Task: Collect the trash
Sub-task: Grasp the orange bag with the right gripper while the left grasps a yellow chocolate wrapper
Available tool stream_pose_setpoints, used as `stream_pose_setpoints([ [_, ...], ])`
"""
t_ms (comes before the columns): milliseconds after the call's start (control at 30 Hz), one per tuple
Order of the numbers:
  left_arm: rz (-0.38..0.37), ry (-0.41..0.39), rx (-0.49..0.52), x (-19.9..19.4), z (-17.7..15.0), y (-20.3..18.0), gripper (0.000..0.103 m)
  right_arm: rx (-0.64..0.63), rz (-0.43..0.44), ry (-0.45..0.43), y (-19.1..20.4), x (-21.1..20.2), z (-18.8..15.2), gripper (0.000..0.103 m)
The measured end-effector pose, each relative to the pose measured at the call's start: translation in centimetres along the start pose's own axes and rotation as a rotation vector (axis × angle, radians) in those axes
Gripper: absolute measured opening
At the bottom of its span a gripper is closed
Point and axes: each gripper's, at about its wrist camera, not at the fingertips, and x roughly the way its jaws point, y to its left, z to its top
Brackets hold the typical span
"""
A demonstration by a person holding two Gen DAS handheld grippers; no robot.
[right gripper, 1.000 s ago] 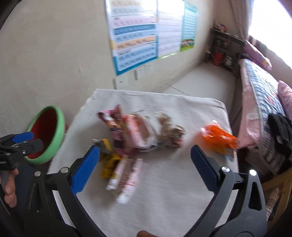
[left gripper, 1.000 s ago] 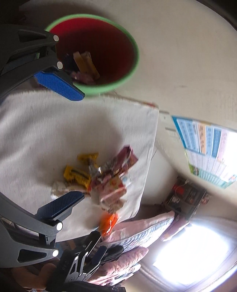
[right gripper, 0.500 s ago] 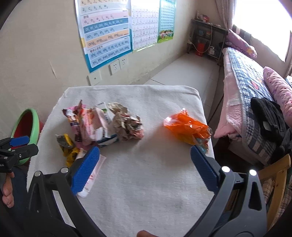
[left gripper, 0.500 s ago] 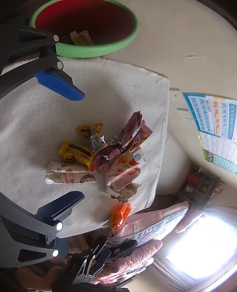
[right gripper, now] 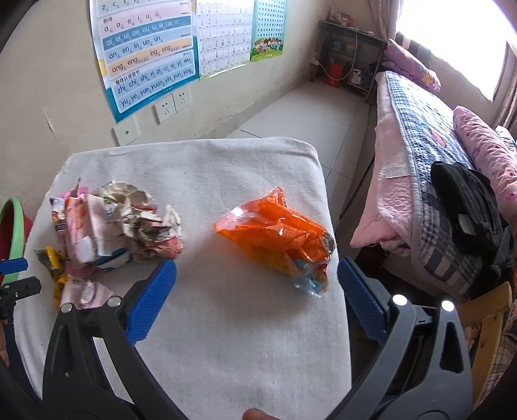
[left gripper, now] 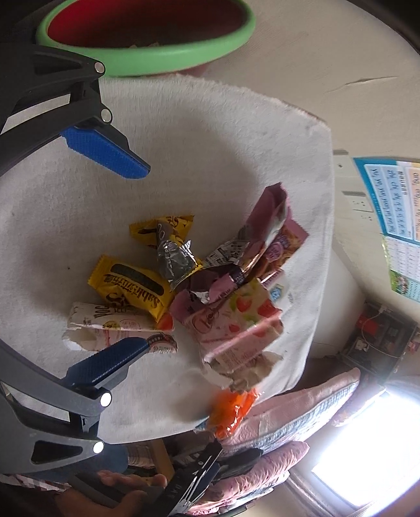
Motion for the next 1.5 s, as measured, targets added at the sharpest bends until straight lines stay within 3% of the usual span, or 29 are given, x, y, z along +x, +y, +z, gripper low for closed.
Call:
stream_pose_setpoints([
  [333, 0.012, 0.027, -0.046, 2.3, 2.0, 0.6, 0.085, -0.002, -0.018, 0.017, -1.2, 3.2, 0.5, 0.098],
  [633, 0.012, 0.077, -0.077, 3.9, 2.0, 1.5, 0.053, -0.014, -0.023, 0.081, -1.8, 6.8, 1.0, 0.098],
  [767, 0.014, 0.080, -0.080, 4.1, 1.9, 1.6, 0.048, -0.028, -0.012, 0.087, -1.5, 7.2, 0.8, 0.098],
  [867, 0.016, 0.078, -0.072, 4.0, 1.8, 1.5, 0.045, -0.014, -0.005, 0.080, -1.8, 7.1, 0.7, 0.078],
  [900, 0.019, 0.076, -0.065, 3.8, 1.8, 1.4, 0.042, -0.005, -0.002, 0.081, -2.0, 7.0, 0.7, 0.062],
  [933, 0.020, 0.075, -0.060, 3.7, 1.8, 1.3, 0.041, -0.001, 0.000, 0.081, -2.1, 7.0, 0.7, 0.057],
  [1100, 0.024, 0.067, -0.058, 3.1, 2.0, 1.3, 0.029, 0.024, 0.039, 0.067, -2.6, 6.3, 0.6, 0.050],
  [1500, 0.008, 0.036, -0.052, 1.3, 1.0, 1.3, 0.024, 0.043, 0.070, 0.024, -1.8, 2.3, 0.1, 0.050],
])
